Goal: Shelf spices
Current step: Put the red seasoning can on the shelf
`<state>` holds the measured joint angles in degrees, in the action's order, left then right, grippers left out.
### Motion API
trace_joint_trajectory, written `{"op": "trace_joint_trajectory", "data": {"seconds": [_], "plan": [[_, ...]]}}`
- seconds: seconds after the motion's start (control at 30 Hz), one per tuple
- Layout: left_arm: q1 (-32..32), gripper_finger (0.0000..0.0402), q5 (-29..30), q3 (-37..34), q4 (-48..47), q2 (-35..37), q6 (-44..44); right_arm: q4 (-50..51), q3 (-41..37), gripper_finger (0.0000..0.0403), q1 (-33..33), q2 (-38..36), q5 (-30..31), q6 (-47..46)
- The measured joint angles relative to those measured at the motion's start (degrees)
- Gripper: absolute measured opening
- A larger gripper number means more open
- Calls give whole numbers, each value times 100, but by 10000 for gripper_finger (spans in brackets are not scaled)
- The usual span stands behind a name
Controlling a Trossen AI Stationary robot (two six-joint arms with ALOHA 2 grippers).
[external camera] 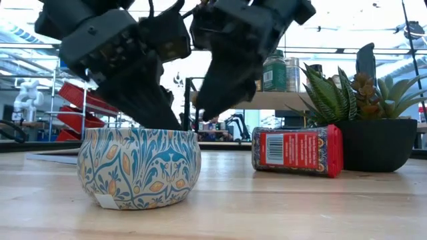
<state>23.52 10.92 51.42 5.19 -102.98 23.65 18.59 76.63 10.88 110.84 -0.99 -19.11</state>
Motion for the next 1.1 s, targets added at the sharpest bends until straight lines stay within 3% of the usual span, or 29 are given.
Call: {"op": "trace_joint_trajectory", "data": {"seconds": [0.27,0.6,0.83,1.1], "plan": [[-23,283,213,132,65,0,-607,1492,623,235,328,-84,-123,242],[-212,283,273,384,50,-2,-1193,3066,646,235,996,-828,61,-84],[-479,283,272,422,582,-2,-1547,3186,643,235,1740,-874,-489,-359],[-971,283,-466,424,1100,-4,-1620,2362,-113,235,2359,-760,158,-1346]]}}
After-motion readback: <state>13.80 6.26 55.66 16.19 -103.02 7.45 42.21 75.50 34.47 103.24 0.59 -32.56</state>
